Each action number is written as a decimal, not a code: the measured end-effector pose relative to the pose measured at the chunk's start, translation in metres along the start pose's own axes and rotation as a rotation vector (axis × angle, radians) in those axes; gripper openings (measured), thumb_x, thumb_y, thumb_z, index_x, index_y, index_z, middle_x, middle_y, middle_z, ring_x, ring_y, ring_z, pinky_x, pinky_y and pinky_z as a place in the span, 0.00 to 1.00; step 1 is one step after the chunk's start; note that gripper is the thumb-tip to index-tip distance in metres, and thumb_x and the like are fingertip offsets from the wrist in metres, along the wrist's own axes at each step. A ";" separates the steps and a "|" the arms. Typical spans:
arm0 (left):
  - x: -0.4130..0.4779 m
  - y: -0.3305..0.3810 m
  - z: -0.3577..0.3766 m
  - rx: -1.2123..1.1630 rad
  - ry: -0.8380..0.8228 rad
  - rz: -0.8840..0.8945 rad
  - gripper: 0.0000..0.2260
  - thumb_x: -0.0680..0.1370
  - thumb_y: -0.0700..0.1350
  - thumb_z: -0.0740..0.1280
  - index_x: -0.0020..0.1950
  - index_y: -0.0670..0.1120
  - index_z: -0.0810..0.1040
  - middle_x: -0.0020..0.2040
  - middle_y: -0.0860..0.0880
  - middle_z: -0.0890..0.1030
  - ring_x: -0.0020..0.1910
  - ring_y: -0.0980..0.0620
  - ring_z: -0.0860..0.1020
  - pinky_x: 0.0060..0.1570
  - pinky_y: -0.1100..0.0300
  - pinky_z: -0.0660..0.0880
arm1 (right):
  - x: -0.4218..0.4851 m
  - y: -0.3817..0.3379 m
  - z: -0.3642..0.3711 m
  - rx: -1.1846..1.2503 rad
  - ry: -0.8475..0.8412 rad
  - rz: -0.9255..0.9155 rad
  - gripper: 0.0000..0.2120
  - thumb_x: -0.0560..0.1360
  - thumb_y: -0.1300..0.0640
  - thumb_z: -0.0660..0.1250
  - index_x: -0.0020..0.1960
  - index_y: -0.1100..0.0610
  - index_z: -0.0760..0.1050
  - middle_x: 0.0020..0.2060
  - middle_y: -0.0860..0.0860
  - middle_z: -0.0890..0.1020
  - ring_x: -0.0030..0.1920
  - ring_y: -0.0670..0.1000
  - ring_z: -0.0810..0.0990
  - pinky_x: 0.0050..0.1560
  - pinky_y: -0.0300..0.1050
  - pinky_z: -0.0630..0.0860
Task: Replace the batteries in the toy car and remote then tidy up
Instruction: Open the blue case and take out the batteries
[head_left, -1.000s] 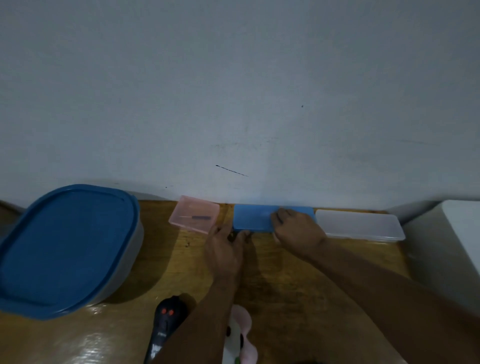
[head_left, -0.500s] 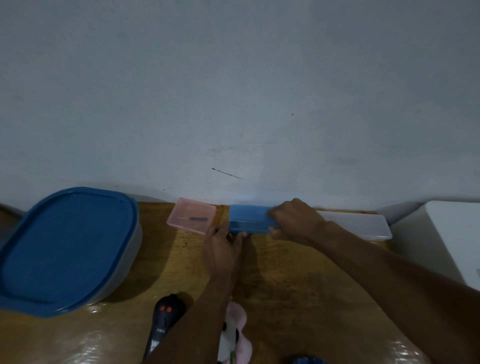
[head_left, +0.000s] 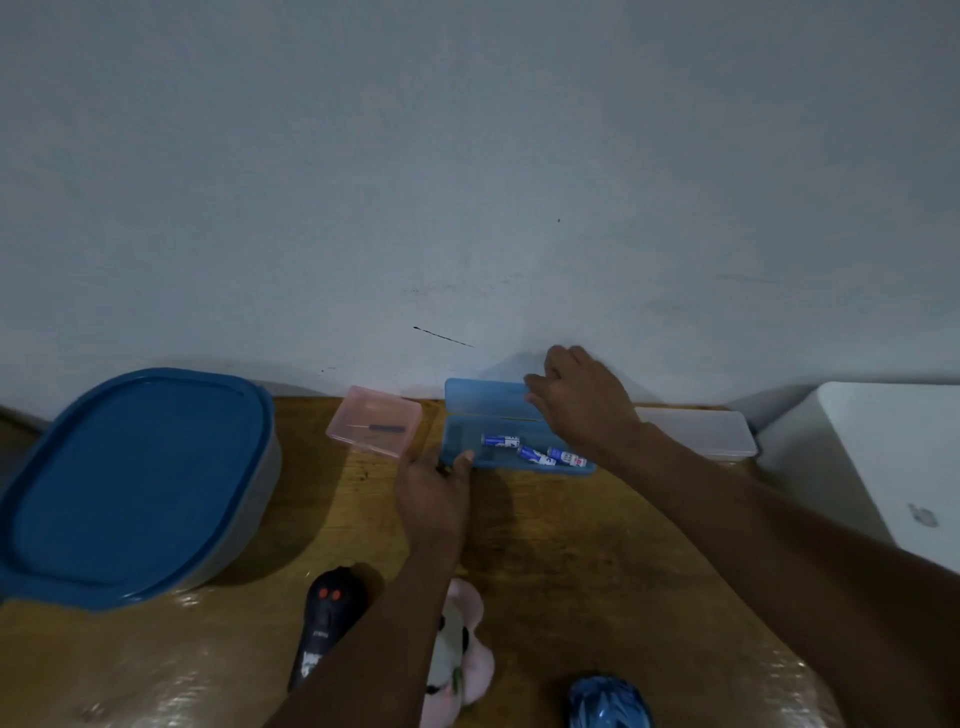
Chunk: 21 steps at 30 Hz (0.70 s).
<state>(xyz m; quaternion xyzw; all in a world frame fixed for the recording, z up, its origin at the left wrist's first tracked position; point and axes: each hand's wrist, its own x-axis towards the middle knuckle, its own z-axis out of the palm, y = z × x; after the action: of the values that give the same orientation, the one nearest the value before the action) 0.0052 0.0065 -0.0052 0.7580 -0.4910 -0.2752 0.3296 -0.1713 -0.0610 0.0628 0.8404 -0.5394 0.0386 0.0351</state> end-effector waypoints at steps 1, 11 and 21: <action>-0.001 0.001 -0.001 -0.011 -0.001 -0.002 0.15 0.76 0.52 0.70 0.55 0.43 0.82 0.45 0.45 0.83 0.46 0.47 0.80 0.43 0.57 0.75 | 0.001 -0.002 0.003 -0.015 0.002 0.041 0.07 0.65 0.63 0.78 0.40 0.60 0.81 0.34 0.56 0.77 0.35 0.58 0.77 0.28 0.45 0.73; -0.005 0.003 -0.005 -0.041 0.018 0.022 0.12 0.76 0.50 0.70 0.53 0.43 0.83 0.41 0.48 0.83 0.38 0.55 0.75 0.31 0.71 0.63 | -0.006 -0.003 0.018 0.158 -0.035 0.081 0.25 0.72 0.70 0.66 0.68 0.68 0.68 0.54 0.65 0.79 0.52 0.63 0.78 0.52 0.53 0.75; -0.005 -0.001 -0.005 -0.067 0.016 0.048 0.12 0.76 0.51 0.70 0.51 0.44 0.83 0.38 0.49 0.82 0.38 0.53 0.78 0.32 0.67 0.67 | -0.027 -0.022 0.022 0.182 -0.200 0.121 0.16 0.80 0.49 0.57 0.66 0.53 0.69 0.55 0.57 0.76 0.54 0.59 0.75 0.50 0.54 0.76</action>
<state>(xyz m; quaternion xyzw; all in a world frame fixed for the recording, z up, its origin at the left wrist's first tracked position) 0.0072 0.0130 -0.0026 0.7368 -0.4968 -0.2775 0.3651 -0.1617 -0.0292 0.0380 0.8057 -0.5842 0.0056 -0.0974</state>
